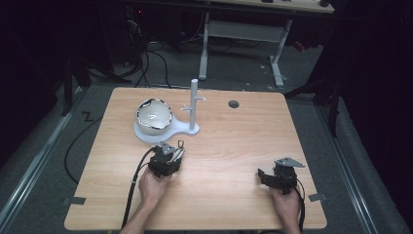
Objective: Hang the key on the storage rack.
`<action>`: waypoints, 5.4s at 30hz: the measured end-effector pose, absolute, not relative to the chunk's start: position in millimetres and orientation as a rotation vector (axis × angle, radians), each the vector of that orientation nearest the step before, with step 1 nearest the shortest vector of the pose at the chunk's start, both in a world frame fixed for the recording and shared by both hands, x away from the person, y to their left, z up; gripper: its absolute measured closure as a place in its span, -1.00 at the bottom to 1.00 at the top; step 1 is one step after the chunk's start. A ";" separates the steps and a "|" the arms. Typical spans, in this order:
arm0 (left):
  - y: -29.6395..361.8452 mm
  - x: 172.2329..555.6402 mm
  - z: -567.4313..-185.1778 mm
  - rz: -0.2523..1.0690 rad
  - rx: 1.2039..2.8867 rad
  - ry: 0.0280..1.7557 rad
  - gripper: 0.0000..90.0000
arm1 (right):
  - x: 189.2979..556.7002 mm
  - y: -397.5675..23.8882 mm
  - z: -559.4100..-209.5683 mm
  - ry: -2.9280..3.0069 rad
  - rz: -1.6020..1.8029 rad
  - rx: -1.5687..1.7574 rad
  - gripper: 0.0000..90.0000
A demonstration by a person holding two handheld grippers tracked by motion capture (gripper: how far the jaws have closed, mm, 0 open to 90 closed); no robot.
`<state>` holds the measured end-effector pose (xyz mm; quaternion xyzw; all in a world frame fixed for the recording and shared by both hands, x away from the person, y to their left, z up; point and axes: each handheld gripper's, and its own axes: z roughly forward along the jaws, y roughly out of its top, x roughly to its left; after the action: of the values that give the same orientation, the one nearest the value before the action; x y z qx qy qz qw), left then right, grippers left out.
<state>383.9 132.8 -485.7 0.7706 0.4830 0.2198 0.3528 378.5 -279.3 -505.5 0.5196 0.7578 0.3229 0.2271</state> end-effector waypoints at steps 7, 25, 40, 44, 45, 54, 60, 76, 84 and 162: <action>134.7 384.7 -486.4 0.543 2.032 1.242 0.72 | 378.5 -279.2 -505.5 2.087 0.890 1.432 -0.51; 146.9 368.9 -441.5 0.517 1.895 1.124 0.73 | 378.5 -279.3 -505.5 2.088 0.891 1.431 -0.51; 159.2 362.8 -406.1 0.488 1.806 1.065 0.73 | 378.5 -279.6 -505.5 2.089 0.892 1.429 -0.51; 160.1 363.5 -401.1 0.489 1.802 1.062 0.73 | 378.5 -279.7 -505.5 2.089 0.892 1.429 -0.51; 160.3 363.9 -399.8 0.489 1.801 1.059 0.73 | 378.5 -279.7 -505.5 2.089 0.892 1.429 -0.51; 164.7 374.3 -381.0 0.481 1.754 1.053 0.73 | 378.5 -279.8 -505.5 2.090 0.893 1.428 -0.51; 168.2 386.1 -370.9 0.486 1.738 1.062 0.73 | 378.3 -279.9 -505.5 2.091 0.893 1.427 -0.51; 170.8 415.5 -348.3 0.466 1.700 1.078 0.73 | 378.1 -279.9 -505.5 2.091 0.891 1.426 -0.52; 166.7 429.6 -341.2 0.449 1.698 1.081 0.73 | 378.1 -279.9 -505.5 2.091 0.891 1.425 -0.52; 148.1 450.1 -407.1 0.456 1.815 1.190 0.69 | 378.1 -279.8 -505.5 2.089 0.893 1.429 -0.51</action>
<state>450.1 148.1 -407.1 0.7326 0.4804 0.1840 0.4457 378.1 -279.8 -505.5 0.5185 0.7581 0.3240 0.2270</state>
